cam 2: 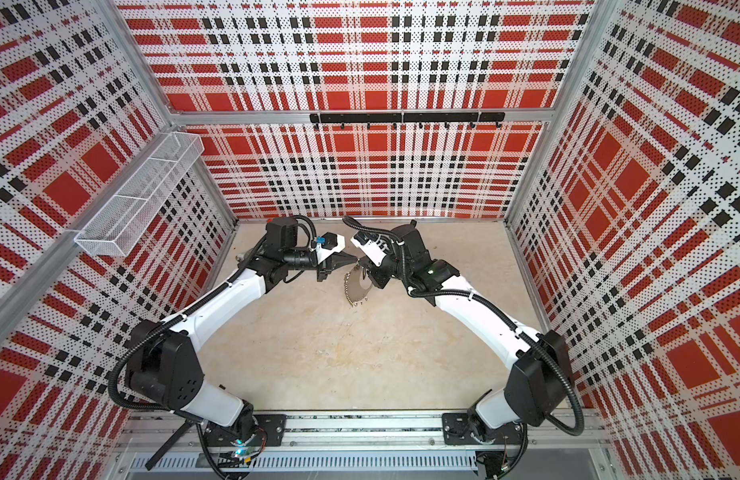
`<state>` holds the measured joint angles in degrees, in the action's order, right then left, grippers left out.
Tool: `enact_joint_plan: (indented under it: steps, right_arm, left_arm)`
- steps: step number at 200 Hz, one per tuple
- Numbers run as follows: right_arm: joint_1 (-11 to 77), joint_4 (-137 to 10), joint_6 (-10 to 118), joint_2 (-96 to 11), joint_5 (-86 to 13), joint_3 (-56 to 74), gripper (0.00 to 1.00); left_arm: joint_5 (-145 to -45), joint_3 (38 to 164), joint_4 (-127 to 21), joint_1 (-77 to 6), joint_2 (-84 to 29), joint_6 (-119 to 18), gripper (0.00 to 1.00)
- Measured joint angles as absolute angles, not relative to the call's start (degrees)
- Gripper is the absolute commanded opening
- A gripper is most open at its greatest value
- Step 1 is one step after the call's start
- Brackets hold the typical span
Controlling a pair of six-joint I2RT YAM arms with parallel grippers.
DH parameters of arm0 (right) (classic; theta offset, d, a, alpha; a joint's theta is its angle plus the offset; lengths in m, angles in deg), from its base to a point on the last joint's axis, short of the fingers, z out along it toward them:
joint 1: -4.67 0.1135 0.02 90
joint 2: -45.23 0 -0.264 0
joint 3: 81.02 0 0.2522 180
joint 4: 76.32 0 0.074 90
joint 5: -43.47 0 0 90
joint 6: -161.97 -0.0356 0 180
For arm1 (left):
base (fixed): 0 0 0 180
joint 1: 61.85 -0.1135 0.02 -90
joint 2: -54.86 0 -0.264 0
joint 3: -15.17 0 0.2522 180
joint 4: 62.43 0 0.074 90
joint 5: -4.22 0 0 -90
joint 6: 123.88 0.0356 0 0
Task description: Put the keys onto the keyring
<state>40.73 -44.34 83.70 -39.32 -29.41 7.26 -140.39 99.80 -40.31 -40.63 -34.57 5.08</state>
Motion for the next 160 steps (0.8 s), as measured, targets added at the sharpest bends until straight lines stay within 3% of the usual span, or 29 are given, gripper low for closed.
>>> enact_joint_plan:
  steps: [20, 34, 53, 62, 92, 160]
  right_arm:
    - [40.7, -44.0, 83.7, -39.3, -29.4, 7.3, 0.00]
    - [40.7, -43.9, 83.7, -39.3, -29.3, 7.3, 0.00]
    - [40.7, -44.2, 83.6, -39.3, -28.9, 7.3, 0.00]
    - [40.9, -44.4, 83.6, -39.3, -28.6, 7.3, 0.00]
    - [40.7, -43.7, 83.7, -39.3, -29.1, 7.1, 0.00]
    - [40.7, -43.8, 83.7, -39.2, -29.0, 7.1, 0.00]
  left_arm:
    - [-140.6, 100.1, -39.8, -40.5, -34.8, 5.1, 0.00]
    - [-140.5, 100.1, -39.6, -40.4, -34.8, 5.5, 0.26]
    - [-140.3, 100.2, -39.1, -39.8, -34.8, 5.3, 0.32]
    - [-140.1, 100.2, -39.0, -39.2, -34.8, 5.3, 0.28]
    - [-139.6, 100.2, -37.8, -39.7, -34.8, 5.8, 0.00]
    - [-139.3, 101.6, -35.6, -40.0, -35.0, 5.7, 0.00]
